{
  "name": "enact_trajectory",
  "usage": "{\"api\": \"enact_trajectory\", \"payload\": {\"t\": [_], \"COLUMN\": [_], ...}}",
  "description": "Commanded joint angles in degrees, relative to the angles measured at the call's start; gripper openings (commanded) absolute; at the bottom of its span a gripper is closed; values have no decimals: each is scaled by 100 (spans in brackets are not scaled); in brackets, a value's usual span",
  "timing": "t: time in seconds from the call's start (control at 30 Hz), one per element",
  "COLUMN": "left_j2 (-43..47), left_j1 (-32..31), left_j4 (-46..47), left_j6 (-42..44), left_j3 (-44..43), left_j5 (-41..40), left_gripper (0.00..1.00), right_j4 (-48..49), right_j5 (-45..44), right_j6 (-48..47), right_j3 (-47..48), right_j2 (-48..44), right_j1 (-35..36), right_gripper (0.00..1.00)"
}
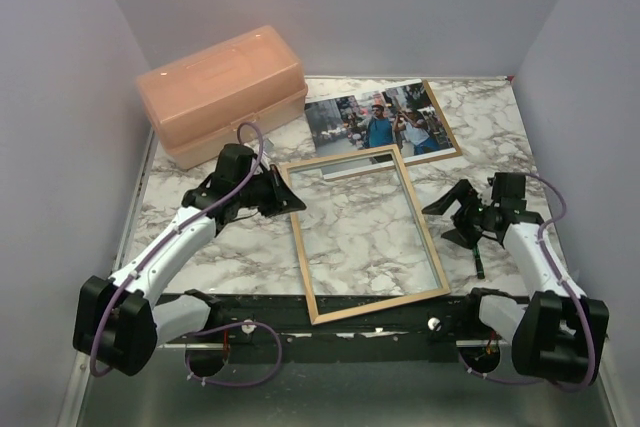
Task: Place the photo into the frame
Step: Adjust the photo frame at the center of the board.
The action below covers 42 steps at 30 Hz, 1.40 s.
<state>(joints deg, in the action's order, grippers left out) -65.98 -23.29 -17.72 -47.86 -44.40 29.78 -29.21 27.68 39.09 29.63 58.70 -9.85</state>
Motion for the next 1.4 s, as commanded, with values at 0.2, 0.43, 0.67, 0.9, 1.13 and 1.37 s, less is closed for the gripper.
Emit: {"api": "enact_trajectory", "payload": {"t": [0.2,0.43,0.67,0.9,1.13,1.37], "left_j2": [592,700,948,977,897,893], "left_j1": [798,1254,1762,1845,1843,1845], "left_j4": [-548,-831,-1541,-1824,-1919,-2257], "left_j6": [268,535,1047,1359,1700,2078], "left_j3": [93,197,16,-56,-51,-225], "left_j5": [959,1269,1478,1775,2304,2454], "left_gripper": [0,0,0,0,0,0], "right_j4": [-23,112,339,277,35,61], "right_j5": [-670,-1600,-2063,-2305,-2239,-2003], "right_j6": [-760,-581,-536,-484,-415,-737], "right_j3": [996,1256,1254,1184,1067,1170], "right_j2": [1578,2292,2455,2548,2123,1955], "right_j1": [484,1610,1730,1741,1739,1740], "right_gripper": [93,79,46,16,3,4]}}
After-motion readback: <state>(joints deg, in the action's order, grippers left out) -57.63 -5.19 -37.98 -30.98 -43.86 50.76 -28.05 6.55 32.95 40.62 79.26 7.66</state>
